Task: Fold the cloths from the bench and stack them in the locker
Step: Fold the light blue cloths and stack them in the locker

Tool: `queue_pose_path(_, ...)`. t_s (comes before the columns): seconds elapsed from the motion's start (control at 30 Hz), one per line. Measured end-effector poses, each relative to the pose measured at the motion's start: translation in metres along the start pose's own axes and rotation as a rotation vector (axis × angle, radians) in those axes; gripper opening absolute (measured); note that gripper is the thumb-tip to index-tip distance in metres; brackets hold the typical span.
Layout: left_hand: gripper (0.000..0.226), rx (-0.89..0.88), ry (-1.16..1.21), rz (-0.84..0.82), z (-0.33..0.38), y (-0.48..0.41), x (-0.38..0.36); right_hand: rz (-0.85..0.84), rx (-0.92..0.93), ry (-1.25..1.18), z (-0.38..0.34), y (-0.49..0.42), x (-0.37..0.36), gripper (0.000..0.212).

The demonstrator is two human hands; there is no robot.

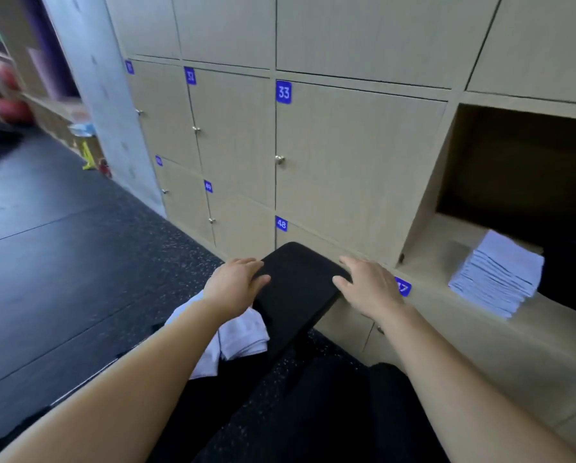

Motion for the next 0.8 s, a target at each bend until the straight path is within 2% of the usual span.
queue_pose_path(0.33,0.037,0.328,0.079,0.015,-0.126,0.069,0.002,-0.161,0.158,-0.029,-0.075,0.002,-0.086,0.047)
queue_pose_path(0.43,0.013,0.382,0.090,0.002,-0.152,0.079,-0.009,-0.208,0.204,-0.017,-0.098,0.000,-0.114,0.037)
queue_pose_path(0.53,0.036,0.437,0.096,0.021,-0.168,0.087,-0.022,-0.253,0.241,-0.012,-0.120,-0.007,-0.139,0.030)
queue_pose_path(0.63,0.039,0.484,0.114,0.033,-0.182,0.092,-0.034,-0.282,0.232,-0.054,-0.138,-0.014,-0.160,0.029)
queue_pose_path(0.77,0.016,0.556,0.139,0.021,-0.199,0.097,-0.050,-0.311,0.195,-0.132,-0.157,-0.022,-0.183,0.029)
queue_pose_path(0.8,0.018,0.577,0.152,0.031,-0.202,0.098,-0.054,-0.316,0.187,-0.145,-0.160,-0.023,-0.188,0.029)
Point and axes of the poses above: each hand's wrist, its own y-axis away from the middle knuckle, its own x-axis out of the back of the hand, z = x × y, the point moved 2 cm from there along -y, towards the middle knuckle, and after that the axes turned 3 degrees about z, right-handed, at the moved point
